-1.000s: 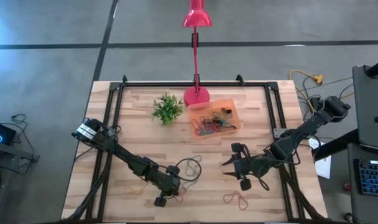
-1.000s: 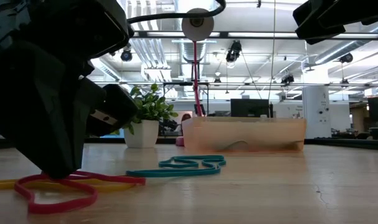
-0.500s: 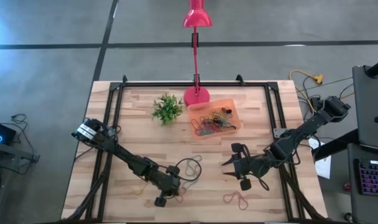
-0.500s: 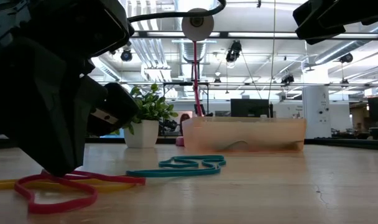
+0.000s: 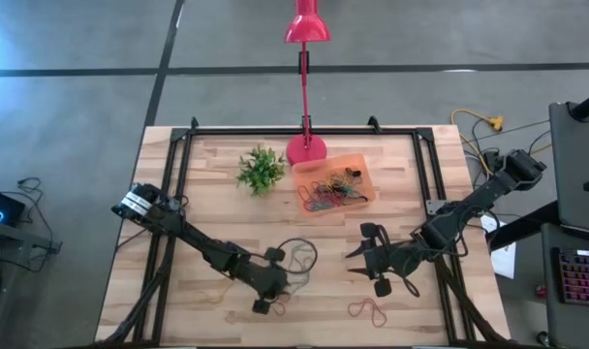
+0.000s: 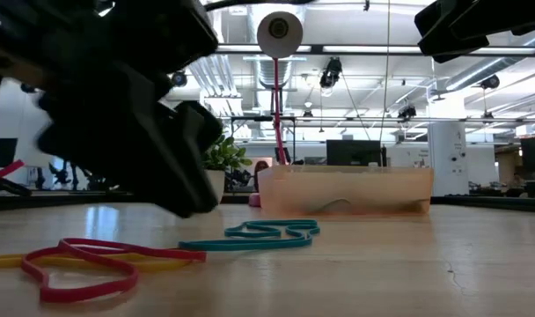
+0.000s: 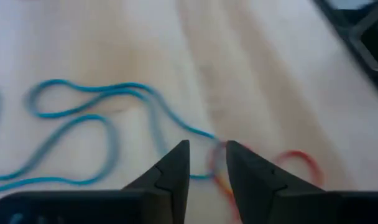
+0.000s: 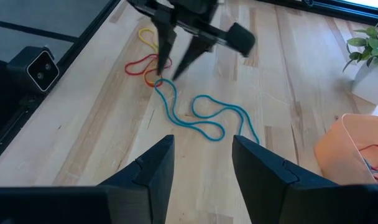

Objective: Pick and place rubber bands into bin
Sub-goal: Put the blue rubberband into the orange container

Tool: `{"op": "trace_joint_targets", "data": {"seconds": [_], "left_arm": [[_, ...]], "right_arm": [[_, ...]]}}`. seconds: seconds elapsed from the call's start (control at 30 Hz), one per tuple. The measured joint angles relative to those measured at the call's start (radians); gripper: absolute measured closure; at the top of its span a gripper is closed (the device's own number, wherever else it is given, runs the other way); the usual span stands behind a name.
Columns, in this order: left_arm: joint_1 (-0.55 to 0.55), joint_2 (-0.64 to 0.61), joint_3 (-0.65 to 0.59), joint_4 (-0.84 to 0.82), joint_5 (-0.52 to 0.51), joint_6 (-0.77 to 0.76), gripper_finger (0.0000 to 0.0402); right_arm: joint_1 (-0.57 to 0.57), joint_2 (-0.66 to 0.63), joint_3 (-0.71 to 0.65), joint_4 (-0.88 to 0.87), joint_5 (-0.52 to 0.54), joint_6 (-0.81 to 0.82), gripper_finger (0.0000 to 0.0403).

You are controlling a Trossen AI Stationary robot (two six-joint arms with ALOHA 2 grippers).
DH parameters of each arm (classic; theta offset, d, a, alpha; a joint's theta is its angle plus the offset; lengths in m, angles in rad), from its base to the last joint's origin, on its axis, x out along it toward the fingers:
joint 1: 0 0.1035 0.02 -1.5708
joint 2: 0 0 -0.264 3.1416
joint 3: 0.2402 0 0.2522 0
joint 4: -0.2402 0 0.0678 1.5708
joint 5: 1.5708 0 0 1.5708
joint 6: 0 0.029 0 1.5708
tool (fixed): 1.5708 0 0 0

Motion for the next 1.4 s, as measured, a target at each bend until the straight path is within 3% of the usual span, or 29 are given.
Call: {"op": "trace_joint_targets", "data": {"seconds": [0.23, 0.53, 0.8, 1.07, 1.4], "left_arm": [[0.04, 0.0, 0.003, 0.0, -0.173, 0.007, 0.0301], [0.05, 0.014, -0.006, -0.001, -0.144, 0.179, 0.0301], [0.077, 0.016, -0.01, -0.003, -0.141, 0.204, 0.0301], [0.122, 0.075, -0.008, 0.079, -0.016, 0.211, 0.0301], [0.133, 0.156, 0.007, 0.097, -0.1, 0.206, 0.0301]], "right_arm": [[0.0, 0.0, 0.0, 0.0, 0.0, 0.0, 0.0255], [0.0, 0.0, 0.0, -0.002, 0.0, 0.0, 0.0255], [0.0, 0.0, 0.0, -0.003, 0.0, -0.001, 0.0255], [0.0, 0.0, 0.0, -0.003, 0.0, -0.001, 0.0255], [0.0, 0.0, -0.006, -0.006, 0.0, -0.004, 0.0255]]}}
